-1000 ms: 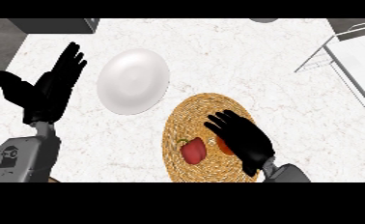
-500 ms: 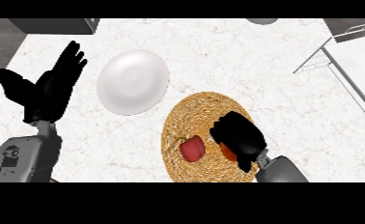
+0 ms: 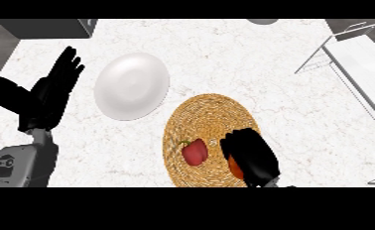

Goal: Pick the tomato from the placemat and place it in the tiered shelf

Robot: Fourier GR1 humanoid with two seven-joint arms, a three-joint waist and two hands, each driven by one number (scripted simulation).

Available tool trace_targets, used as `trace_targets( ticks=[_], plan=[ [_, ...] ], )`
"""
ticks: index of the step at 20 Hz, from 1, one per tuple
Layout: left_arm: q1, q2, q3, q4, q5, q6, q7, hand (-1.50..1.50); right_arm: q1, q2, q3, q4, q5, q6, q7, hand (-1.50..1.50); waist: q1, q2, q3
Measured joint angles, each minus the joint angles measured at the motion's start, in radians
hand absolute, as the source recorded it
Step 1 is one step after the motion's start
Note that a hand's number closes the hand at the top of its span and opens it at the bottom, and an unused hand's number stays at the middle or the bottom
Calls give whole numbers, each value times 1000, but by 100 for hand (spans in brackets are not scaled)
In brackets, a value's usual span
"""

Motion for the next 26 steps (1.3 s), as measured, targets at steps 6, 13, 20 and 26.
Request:
trace_targets(
  ticks=[6,13,20,26],
  plan=[
    [15,5,9,-10,4,-2,0,0,217,70,69,-228,-90,-31,227,150,-7,2,8],
    [21,-5,-2,-8,-9,0,-12,0,333,95,182,-626,-160,-121,407,150,-3,7,13],
    [-8,-23,-19,2,-24,12,-7,0,254,101,160,-840,-136,-34,622,150,13,13,13],
    [-10,-25,-21,5,-27,9,-9,0,92,98,-2,-857,-118,85,732,150,17,15,13]
  ],
)
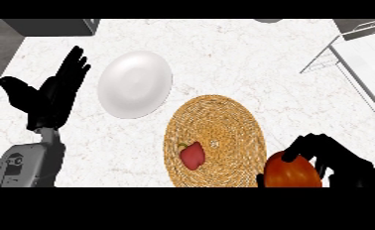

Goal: Pick the tomato from the placemat and place it in the tiered shelf

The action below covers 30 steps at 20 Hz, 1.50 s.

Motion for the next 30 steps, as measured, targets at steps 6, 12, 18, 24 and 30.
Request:
trace_targets(
  ticks=[6,12,18,24,30],
  plan=[
    [5,-3,4,-13,5,3,12,0,-170,-9,-221,-1,2,142,78,150,0,-1,1],
    [23,7,13,-23,7,-4,9,0,-267,-16,-474,12,-19,230,47,150,-11,-4,4],
    [26,16,30,-16,19,-11,7,0,-355,-21,-732,57,-111,253,-41,150,-25,-6,5],
    [36,9,25,-30,11,-1,9,0,-384,-101,-1055,129,-416,289,-172,150,-30,-8,6],
    [22,11,30,-7,14,-14,-3,0,-365,-307,-1353,337,-712,342,-331,150,-17,-3,4]
  ],
)
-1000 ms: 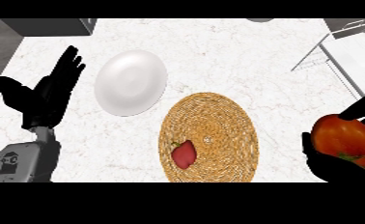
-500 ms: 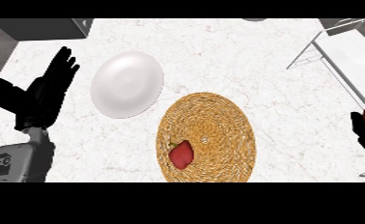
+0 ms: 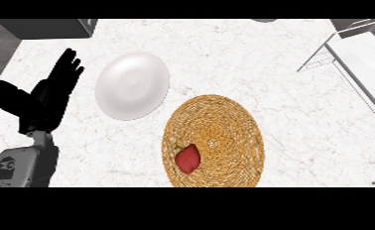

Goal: Pick the tomato from the placemat and place it in the tiered shelf

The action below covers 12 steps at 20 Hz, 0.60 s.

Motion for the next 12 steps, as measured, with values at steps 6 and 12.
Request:
trace_targets(
  ticks=[6,12],
  plan=[
    [-24,-18,-18,9,-21,9,5,0,70,-131,-117,186,-105,-1,-141,150,16,3,-1],
    [-29,-22,-15,30,-20,-5,-17,0,67,-223,-134,372,-75,-93,-176,-150,26,6,-2]
  ],
)
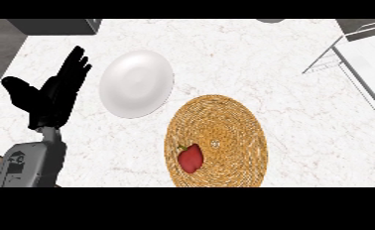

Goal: Pick the tomato from the placemat and place it in the tiered shelf

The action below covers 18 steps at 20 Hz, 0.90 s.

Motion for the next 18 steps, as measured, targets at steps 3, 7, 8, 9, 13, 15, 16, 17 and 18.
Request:
trace_targets(
  ticks=[3,7,8,9,13,15,16,17,18],
  plan=[
    [-3,-4,-5,-12,-1,1,18,0,-7,-16,2,116,33,-102,-82,-150,4,0,0],
    [-8,1,4,-5,8,-9,15,0,-36,-49,-9,250,24,-210,-188,-150,5,0,0],
    [-8,0,4,-17,7,-4,28,0,-42,-56,-11,262,15,-227,-202,-150,5,0,0],
    [-8,0,6,-25,8,-2,37,0,-50,-74,-15,294,4,-241,-226,-150,5,0,0],
    [-6,-2,5,-26,1,1,33,0,-74,-170,-46,412,-57,-250,-276,-150,3,-1,0],
    [1,1,8,-37,3,-2,40,0,-69,-231,-61,455,-100,-191,-260,-150,1,-1,0],
    [11,3,8,-49,4,-5,40,0,-65,-245,-63,476,-118,-163,-255,-150,1,-2,-1],
    [23,-5,4,-48,-2,-2,26,0,-58,-264,-71,496,-143,-121,-240,-150,-1,-2,-1],
    [13,-2,8,-41,0,-2,28,0,-55,-285,-80,527,-165,-85,-227,-150,-3,-2,-1]
  ],
)
